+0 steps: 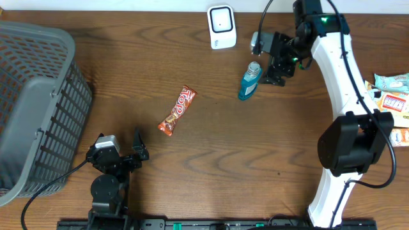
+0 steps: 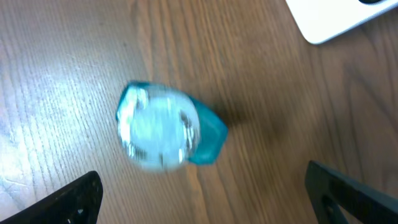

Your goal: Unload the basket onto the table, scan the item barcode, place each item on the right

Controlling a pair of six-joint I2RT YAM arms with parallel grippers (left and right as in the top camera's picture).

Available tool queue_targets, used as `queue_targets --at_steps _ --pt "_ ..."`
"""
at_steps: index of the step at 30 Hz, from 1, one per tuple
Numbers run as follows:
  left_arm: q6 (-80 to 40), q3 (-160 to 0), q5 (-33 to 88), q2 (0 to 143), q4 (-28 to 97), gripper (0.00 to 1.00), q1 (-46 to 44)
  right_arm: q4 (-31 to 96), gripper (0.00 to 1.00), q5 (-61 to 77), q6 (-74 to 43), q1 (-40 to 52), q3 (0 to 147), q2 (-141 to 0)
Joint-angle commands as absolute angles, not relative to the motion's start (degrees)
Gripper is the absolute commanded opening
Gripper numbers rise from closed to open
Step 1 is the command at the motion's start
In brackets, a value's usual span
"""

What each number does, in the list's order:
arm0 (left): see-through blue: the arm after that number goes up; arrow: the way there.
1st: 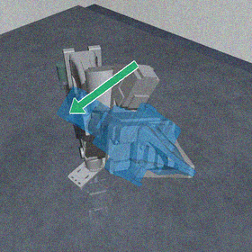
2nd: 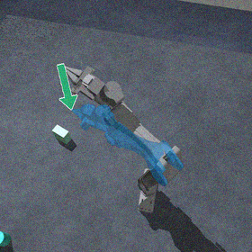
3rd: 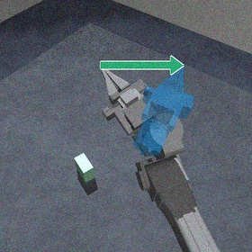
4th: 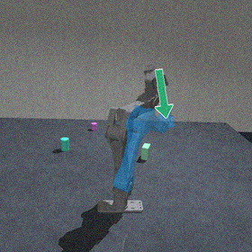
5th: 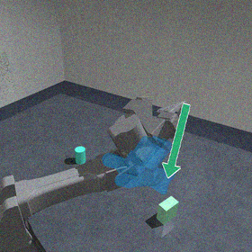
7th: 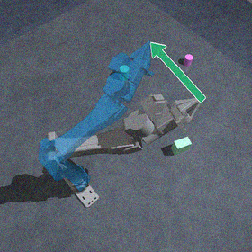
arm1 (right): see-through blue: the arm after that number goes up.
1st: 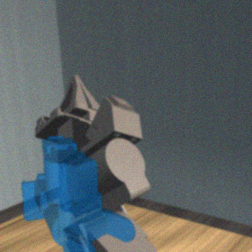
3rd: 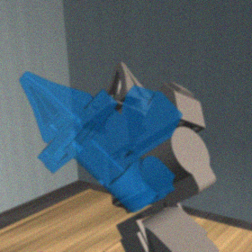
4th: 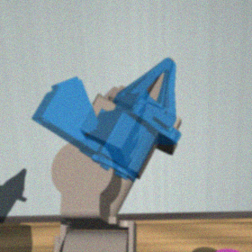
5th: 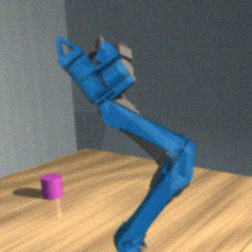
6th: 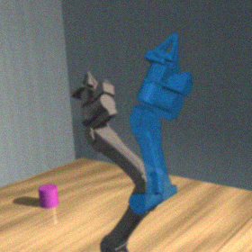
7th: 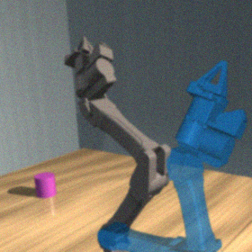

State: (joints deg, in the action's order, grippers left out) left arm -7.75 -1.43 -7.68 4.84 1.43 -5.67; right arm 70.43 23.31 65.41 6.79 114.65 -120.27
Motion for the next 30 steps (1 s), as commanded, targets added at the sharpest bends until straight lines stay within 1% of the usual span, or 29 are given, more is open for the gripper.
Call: queue_targets --at_steps 1,5,9,30 --pt "-8.2 -0.2 -8.6 4.8 3.4 0.98 -5.4 70.4 0.99 26.6 69.3 7.3 114.5 -121.0" --pt "-8.3 -0.2 -8.6 4.8 3.4 0.98 -5.4 70.8 0.99 30.7 72.2 7.1 114.5 -121.1" --pt "-8.2 -0.2 -8.6 4.8 3.4 0.98 -5.4 70.5 0.99 30.8 74.3 7.1 114.5 -121.3" --pt "-8.3 -0.2 -8.6 4.8 3.4 0.98 -5.4 68.3 0.99 31.2 76.4 7.3 114.5 -127.5"
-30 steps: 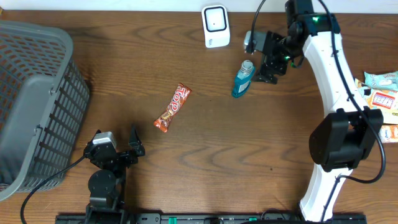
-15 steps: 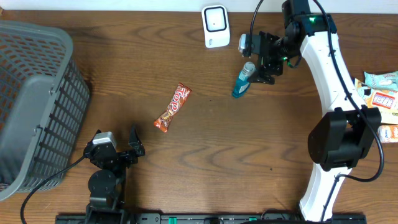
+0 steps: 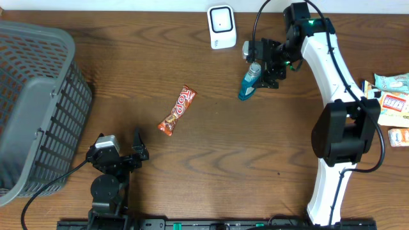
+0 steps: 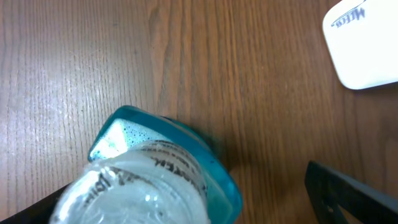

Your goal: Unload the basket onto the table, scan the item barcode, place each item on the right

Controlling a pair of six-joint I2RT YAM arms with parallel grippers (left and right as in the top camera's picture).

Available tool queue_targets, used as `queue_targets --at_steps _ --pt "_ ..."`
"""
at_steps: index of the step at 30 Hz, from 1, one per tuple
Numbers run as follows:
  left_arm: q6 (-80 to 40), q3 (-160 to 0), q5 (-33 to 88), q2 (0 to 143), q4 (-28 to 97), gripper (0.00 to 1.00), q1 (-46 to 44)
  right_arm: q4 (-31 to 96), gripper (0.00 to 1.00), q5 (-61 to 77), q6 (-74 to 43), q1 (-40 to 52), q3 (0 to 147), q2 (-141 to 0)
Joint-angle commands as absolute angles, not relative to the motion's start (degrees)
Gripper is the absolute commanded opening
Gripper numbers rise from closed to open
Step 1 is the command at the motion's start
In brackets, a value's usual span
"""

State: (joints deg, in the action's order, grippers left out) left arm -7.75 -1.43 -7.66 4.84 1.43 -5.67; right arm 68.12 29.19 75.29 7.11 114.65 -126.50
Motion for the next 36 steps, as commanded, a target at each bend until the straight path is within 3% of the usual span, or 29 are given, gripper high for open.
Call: queue_targets --at_steps 1,17,24,25,26,27,31,34,36 --pt "-8.3 -0.2 -8.6 4.8 3.4 0.98 -5.4 68.4 0.99 31.7 76.6 7.3 114.5 -127.5" --pt "-8.2 -0.2 -8.6 4.8 3.4 0.98 -5.4 67.8 0.91 33.1 78.3 9.0 114.5 -131.4" --pt "-8.2 -0.2 -8.6 4.8 3.4 0.98 -5.4 67.8 0.77 33.3 77.7 9.1 114.5 -131.7" --pt "-8.3 -0.2 -8.6 4.8 3.4 0.98 -5.4 68.0 0.68 33.2 77.6 9.0 114.5 -131.7" --pt "-8.2 -0.2 -8.6 4.8 3.4 0.98 -5.4 68.3 0.47 33.1 77.2 8.8 114.5 -131.8" --pt "-8.3 -0.2 -8.6 4.8 3.4 0.98 -5.4 68.5 0.43 33.1 76.6 8.7 114.5 -131.9" --pt "-8.2 -0.2 -8.6 4.8 3.4 0.98 -5.4 68.5 0.4 33.1 74.5 8.2 114.5 -132.0" --pt "-8.2 -0.2 -8.6 4.8 3.4 0.98 -5.4 68.3 0.47 33.2 70.2 8.4 114.5 -131.9" --pt "-8.2 -0.2 -8.6 4.8 3.4 0.98 -5.4 68.3 0.45 33.2 67.2 8.5 114.5 -131.9"
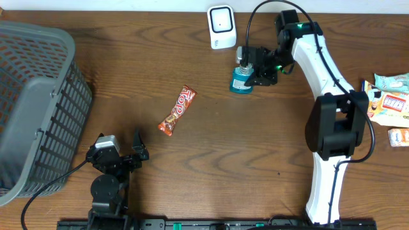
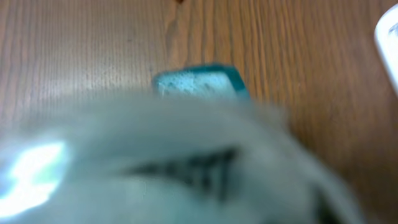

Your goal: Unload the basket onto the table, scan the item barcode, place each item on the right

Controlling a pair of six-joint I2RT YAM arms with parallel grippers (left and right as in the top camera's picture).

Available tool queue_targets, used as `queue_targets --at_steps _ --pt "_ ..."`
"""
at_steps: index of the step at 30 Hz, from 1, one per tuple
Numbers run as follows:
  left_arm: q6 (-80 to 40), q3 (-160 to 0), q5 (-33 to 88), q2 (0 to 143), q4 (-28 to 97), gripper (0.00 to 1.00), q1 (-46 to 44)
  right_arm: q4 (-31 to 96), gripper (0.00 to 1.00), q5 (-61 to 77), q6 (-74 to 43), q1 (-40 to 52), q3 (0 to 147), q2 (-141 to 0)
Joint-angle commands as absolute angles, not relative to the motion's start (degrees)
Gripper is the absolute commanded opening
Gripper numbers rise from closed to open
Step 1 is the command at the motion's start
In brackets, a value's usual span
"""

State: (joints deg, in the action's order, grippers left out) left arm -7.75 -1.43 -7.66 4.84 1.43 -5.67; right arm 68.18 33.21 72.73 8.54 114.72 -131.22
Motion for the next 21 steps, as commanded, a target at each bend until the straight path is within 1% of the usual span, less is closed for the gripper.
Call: queue_targets --at_steps 1,3,7,8,10,11,15,21 --pt "-8.2 -0.2 -8.6 4.8 3.4 0.98 -5.4 68.3 0.43 33.3 66.2 8.5 114.5 -131.9" --pt "-8.2 -0.2 -8.6 4.8 3.4 0.98 -5.4 68.2 0.41 34.0 65.1 8.5 114.5 -131.9" --pt "-8.2 -0.2 -8.6 4.8 3.4 0.98 -5.4 67.1 0.51 35.1 62.2 8.8 114.6 -131.9" --pt "-8.2 -0.2 -8.6 4.8 3.4 0.98 -5.4 66.8 0.67 35.1 61.1 9.0 114.7 -131.9" --pt "-8.2 -0.2 -8.6 4.8 3.4 0.98 -5.4 66.5 0.94 35.1 59.5 9.3 114.8 -131.9" --pt "-8.3 -0.2 -8.6 4.8 3.4 0.98 -5.4 66.6 0.99 35.1 59.0 9.4 115.1 -131.9" --pt "-8.3 -0.2 -8.6 4.8 3.4 0.98 -5.4 67.5 0.99 35.1 54.7 9.6 116.6 -131.0" --pt "-8.2 -0.2 -8.6 4.8 3.4 0.98 -5.4 67.4 0.99 35.5 54.7 10.6 116.9 -128.9"
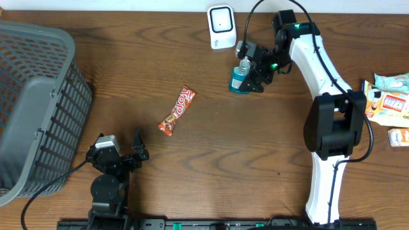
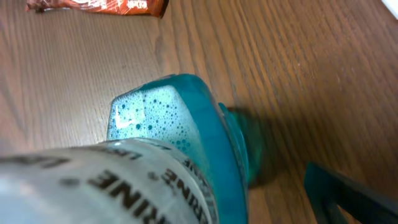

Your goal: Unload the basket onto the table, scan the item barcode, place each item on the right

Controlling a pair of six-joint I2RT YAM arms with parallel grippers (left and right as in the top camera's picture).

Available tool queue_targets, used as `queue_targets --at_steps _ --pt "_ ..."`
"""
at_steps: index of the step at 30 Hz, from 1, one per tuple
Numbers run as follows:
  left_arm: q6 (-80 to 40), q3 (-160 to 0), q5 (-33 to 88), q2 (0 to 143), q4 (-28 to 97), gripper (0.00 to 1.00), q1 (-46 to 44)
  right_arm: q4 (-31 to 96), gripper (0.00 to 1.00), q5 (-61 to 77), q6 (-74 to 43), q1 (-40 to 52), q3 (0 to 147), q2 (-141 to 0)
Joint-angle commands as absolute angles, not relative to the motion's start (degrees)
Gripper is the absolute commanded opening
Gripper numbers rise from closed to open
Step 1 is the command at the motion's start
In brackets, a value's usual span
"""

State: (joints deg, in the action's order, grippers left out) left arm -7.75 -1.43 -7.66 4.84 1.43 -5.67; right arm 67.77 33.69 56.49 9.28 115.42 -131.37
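Note:
A blue-green bottle [image 1: 238, 79] with a clear cap stands on the table just below the white scanner [image 1: 221, 27]. My right gripper [image 1: 250, 71] is at the bottle's top from the right, open, with the cap between its fingers. In the right wrist view the bottle [image 2: 186, 124] fills the frame; one dark finger [image 2: 351, 196] shows well to its right, and the other is hidden behind the cap. My left gripper [image 1: 138, 151] rests open near the front left edge.
A red-brown candy bar [image 1: 177, 110] lies mid-table, left of the bottle; its end shows in the wrist view [image 2: 99, 5]. A grey wire basket [image 1: 38, 102] stands at the far left. Several snack packets [image 1: 390, 96] lie at the right edge.
The right gripper has turned slightly and sits a little higher at the bottle's cap. The bottle has shifted a touch left and now looks tilted. The left arm has not moved.
The right gripper stood open above and to the right of the bottle, which was further right on the table. Then it was lower, with the cap between its fingers. After that bottle and gripper stood further left, nearer the scanner, and are there now.

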Motion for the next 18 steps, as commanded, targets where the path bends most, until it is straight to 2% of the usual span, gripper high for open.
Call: queue_targets --at_steps 1,5,8,10,18 --pt "-8.3 -0.2 -8.6 4.8 3.4 0.98 -5.4 67.0 0.99 35.5 54.7 10.9 116.9 -128.9" --pt "-8.2 -0.2 -8.6 4.8 3.4 0.98 -5.4 65.1 0.99 35.5 54.9 11.8 116.9 -129.0" --pt "-8.2 -0.2 -8.6 4.8 3.4 0.98 -5.4 63.1 0.96 34.7 54.8 12.4 116.9 -129.0" --pt "-8.2 -0.2 -8.6 4.8 3.4 0.98 -5.4 62.0 0.99 33.2 54.8 12.6 116.9 -129.0" --pt "-8.2 -0.2 -8.6 4.8 3.4 0.98 -5.4 59.5 0.99 34.4 50.5 12.6 117.0 -128.6"
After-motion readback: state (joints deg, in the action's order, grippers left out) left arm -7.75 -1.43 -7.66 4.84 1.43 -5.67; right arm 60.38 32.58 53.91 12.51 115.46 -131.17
